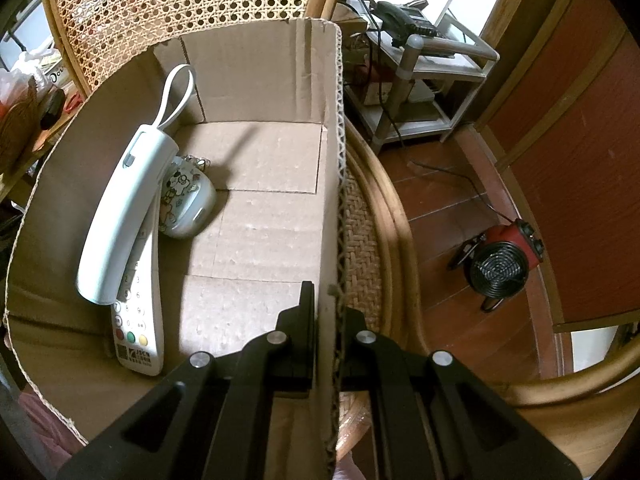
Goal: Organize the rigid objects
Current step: 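Lower the left gripper onto the black car key with AIMA tag and close, then lift the car key with the left gripper and drop it into the box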
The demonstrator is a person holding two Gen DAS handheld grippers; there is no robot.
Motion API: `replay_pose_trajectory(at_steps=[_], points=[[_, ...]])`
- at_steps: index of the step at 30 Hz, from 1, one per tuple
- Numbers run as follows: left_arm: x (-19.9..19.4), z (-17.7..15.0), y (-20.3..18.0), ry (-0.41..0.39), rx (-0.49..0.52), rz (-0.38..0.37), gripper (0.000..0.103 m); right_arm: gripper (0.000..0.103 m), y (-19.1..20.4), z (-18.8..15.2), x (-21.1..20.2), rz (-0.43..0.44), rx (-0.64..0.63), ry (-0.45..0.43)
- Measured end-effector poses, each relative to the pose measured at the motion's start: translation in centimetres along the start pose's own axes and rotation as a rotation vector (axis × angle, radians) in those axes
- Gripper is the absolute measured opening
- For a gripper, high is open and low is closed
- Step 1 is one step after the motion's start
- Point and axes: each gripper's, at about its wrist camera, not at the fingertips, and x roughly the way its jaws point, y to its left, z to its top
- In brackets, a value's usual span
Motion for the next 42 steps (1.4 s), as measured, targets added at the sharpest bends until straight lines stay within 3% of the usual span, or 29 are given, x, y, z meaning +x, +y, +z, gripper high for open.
replay_pose_trajectory(at_steps=[10,12,13,14,23,28,35,39,40,42], points=[[-0.3,0.1,0.3,0.011,-0.035,-0.017,0.036,0.007,-0.1,-0.2,0.2,0.001,0.002,0.003],[-0.6,0.2,0.7,0.003,-0.067,-0.033,0.024,0.007,-0.1,-0.2,0.2,0.001,0.001,0.003],[-0.9,0.4,0.8,-0.012,-0.071,-0.033,0.008,0.007,-0.1,-0.2,0.3,0.002,0.001,0.003],[-0.9,0.5,0.8,-0.005,-0.067,-0.032,0.004,0.007,-0.1,-0.3,0.3,0.002,0.001,0.003],[-0.7,0.7,-0.3,-0.028,0.037,0.03,0.006,0.007,-0.1,-0.3,0.2,0.001,0.001,0.003],[-0.5,1.3,-0.1,-0.027,-0.001,0.009,0.016,0.007,-0.1,-0.3,0.3,0.003,-0.002,0.003],[0.2,1.5,-0.3,-0.029,-0.027,-0.01,0.018,0.007,0.2,-0.4,0.5,0.005,-0.005,0.004],[0.3,1.4,0.3,-0.04,-0.069,-0.055,0.016,0.007,0.2,-0.4,0.5,0.005,-0.005,0.004],[0.3,1.4,0.5,-0.044,-0.076,-0.053,0.009,0.007,0.2,-0.4,0.5,0.005,-0.005,0.004],[0.1,1.5,0.8,-0.047,-0.086,-0.052,0.004,0.007,0.2,-0.4,0.5,0.004,-0.004,0.004]])
